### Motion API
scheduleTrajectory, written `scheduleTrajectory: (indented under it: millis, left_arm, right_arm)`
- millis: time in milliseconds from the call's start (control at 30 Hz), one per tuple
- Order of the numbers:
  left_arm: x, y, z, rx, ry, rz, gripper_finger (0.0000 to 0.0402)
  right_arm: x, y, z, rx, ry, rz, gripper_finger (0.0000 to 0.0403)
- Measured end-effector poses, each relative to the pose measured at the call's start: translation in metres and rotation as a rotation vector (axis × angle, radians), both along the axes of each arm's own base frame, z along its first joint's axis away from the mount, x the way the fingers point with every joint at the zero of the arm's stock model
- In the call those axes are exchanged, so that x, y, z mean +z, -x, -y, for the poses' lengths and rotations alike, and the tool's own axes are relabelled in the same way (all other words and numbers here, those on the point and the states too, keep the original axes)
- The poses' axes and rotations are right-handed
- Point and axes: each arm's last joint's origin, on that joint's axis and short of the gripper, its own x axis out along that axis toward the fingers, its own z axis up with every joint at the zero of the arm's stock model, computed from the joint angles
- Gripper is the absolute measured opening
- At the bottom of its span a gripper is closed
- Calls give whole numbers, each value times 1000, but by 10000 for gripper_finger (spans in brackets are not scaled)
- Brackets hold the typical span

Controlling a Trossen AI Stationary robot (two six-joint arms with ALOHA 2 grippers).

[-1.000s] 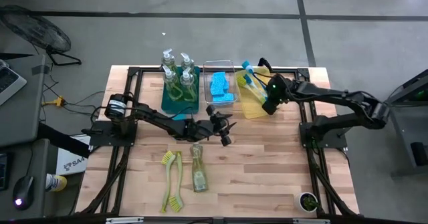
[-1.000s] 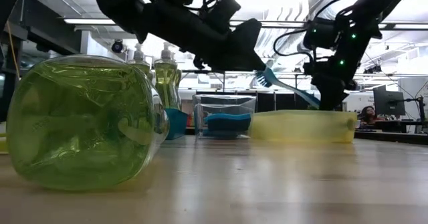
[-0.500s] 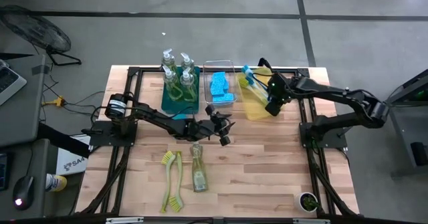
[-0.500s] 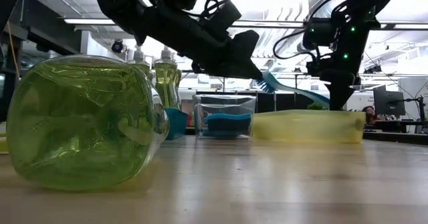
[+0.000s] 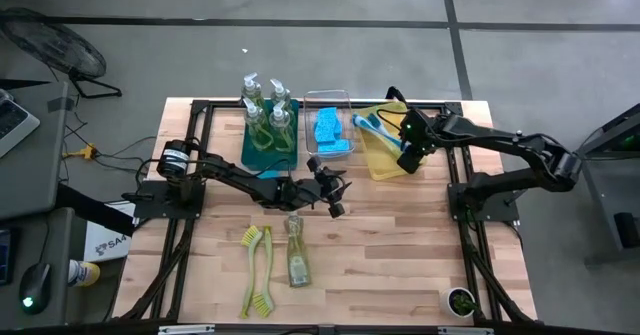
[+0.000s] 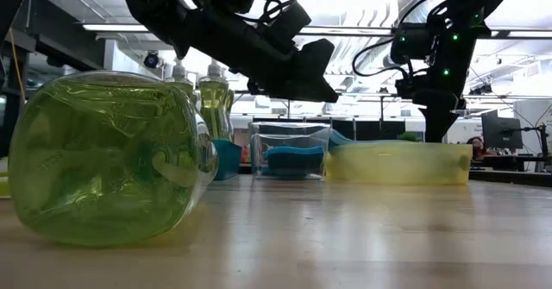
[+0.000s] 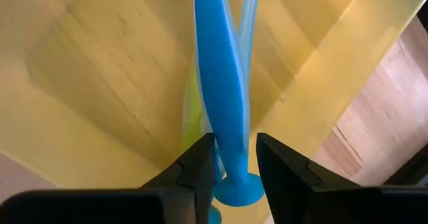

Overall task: Pick & Place Kitchen Sink Supplies
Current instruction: Put the dishwashing liquid into the blue bin

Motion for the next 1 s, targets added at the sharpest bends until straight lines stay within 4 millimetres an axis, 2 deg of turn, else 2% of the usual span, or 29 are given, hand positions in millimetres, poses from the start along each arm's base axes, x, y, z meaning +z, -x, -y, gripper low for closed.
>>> scheduleTrajectory:
  millis: [200,300,467,633,733,833,1000]
  left_arm:
    - [-2,0,0,-1,-1,-17,165]
    - [-2,1,0,-2,-1,-20,165]
    - [-2,1,0,-2,-1,-20,165]
    - [-2,1,0,-2,0,-22,165]
    - [-2,0,1,-23,16,-18,165]
    - [-2,0,1,-35,30,-15,165]
    - [-3,0,1,-37,30,-20,165]
  right_arm:
    - [0,0,0,-1,14,-6,83]
    - [7,-1,2,-13,44,-24,82]
    - [32,-4,6,-20,66,-34,99]
    - [60,-12,6,5,51,30,133]
    - [71,-20,3,27,44,99,156]
    - [71,-30,0,105,83,162,176]
    - [48,-39,-6,311,177,170,206]
